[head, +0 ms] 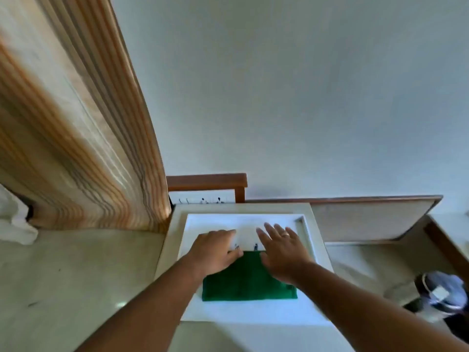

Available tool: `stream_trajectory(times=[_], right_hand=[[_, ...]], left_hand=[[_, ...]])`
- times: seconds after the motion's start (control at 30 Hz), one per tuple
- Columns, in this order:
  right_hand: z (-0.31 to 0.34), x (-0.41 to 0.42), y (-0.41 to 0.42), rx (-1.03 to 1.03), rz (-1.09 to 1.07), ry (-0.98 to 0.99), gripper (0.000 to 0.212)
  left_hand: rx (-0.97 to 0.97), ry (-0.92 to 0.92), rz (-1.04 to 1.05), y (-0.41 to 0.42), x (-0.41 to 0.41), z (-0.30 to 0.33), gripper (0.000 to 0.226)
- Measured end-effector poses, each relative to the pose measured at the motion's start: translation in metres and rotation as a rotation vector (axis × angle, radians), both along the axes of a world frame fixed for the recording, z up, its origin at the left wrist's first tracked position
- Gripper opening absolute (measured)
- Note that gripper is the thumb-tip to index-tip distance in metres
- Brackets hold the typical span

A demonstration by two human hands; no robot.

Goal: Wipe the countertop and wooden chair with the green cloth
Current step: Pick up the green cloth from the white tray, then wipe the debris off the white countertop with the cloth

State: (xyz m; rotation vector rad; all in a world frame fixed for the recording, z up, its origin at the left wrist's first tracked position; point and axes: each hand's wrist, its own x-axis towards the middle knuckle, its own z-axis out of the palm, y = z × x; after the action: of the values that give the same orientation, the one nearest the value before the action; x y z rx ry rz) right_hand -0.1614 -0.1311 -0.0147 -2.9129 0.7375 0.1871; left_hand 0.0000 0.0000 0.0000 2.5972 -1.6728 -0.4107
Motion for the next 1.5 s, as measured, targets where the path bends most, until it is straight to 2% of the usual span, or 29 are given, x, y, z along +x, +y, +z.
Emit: stream_trajectory(times=[0.13, 0.23, 0.3, 0.4, 0.53, 0.63, 0.77, 0.87, 0.97, 1.0, 1.1, 1.2, 1.33, 1.4, 1.5], right_hand=[[-0.016, -0.019, -0.003, 0.115, 0.044, 0.066, 0.072], [-0.012, -0.019, -0.013, 0.143, 0.097, 0.102, 0.082], [-0.008, -0.014, -0.018, 0.175, 0.099, 0.130, 0.083], [-0.004, -0.003, -0.021, 0.250, 0.104, 0.205, 0.078], [0.000, 0.005, -0.024, 0.326, 0.143, 0.363, 0.066], [0.006, 0.003, -0.029, 0.468, 0.168, 0.398, 0.055], [0.024, 0.005, -0.042, 0.852, 0.123, 0.354, 0.031], [0.040, 0.014, -0.041, 1.157, 0.018, 0.296, 0.030], [0.058, 0.038, -0.025, 1.296, 0.032, 0.185, 0.029], [0.064, 0.050, -0.016, 1.349, 0.035, 0.133, 0.030], [0.079, 0.094, 0.024, 1.503, 0.045, 0.004, 0.036], [0.077, 0.154, 0.082, 1.492, 0.043, -0.088, 0.033], [0.051, 0.240, 0.185, 1.393, -0.008, -0.162, 0.017], [0.028, 0.276, 0.234, 1.351, -0.037, -0.154, 0.017], [-0.010, 0.309, 0.287, 1.286, -0.093, -0.076, 0.023]], left_hand=[[0.032, 0.002, -0.106, 0.008, 0.001, -0.012, 0.071], [0.177, 0.034, -0.164, 0.009, 0.004, -0.009, 0.083], [0.270, -0.008, -0.187, 0.007, 0.002, -0.006, 0.086], [0.386, -0.001, -0.187, -0.003, -0.004, -0.003, 0.078], [0.502, 0.168, -0.141, -0.011, -0.006, 0.004, 0.061], [0.487, 0.335, -0.076, -0.005, -0.006, 0.010, 0.050], [0.377, 0.667, 0.163, 0.021, 0.004, 0.018, 0.030], [0.249, 0.886, 0.351, 0.054, 0.018, 0.024, 0.029], [-0.060, 1.174, 0.589, 0.100, 0.042, 0.033, 0.054], [-0.191, 1.278, 0.657, 0.117, 0.052, 0.036, 0.056], [-0.519, 1.464, 0.706, 0.169, 0.091, 0.038, 0.040], [-0.783, 1.456, 0.799, 0.223, 0.133, 0.035, 0.027], [-1.009, 1.295, 1.036, 0.306, 0.204, 0.011, 0.028], [-1.008, 1.178, 1.154, 0.344, 0.237, -0.013, 0.027], [-0.873, 1.023, 1.249, 0.388, 0.269, -0.058, 0.021]])
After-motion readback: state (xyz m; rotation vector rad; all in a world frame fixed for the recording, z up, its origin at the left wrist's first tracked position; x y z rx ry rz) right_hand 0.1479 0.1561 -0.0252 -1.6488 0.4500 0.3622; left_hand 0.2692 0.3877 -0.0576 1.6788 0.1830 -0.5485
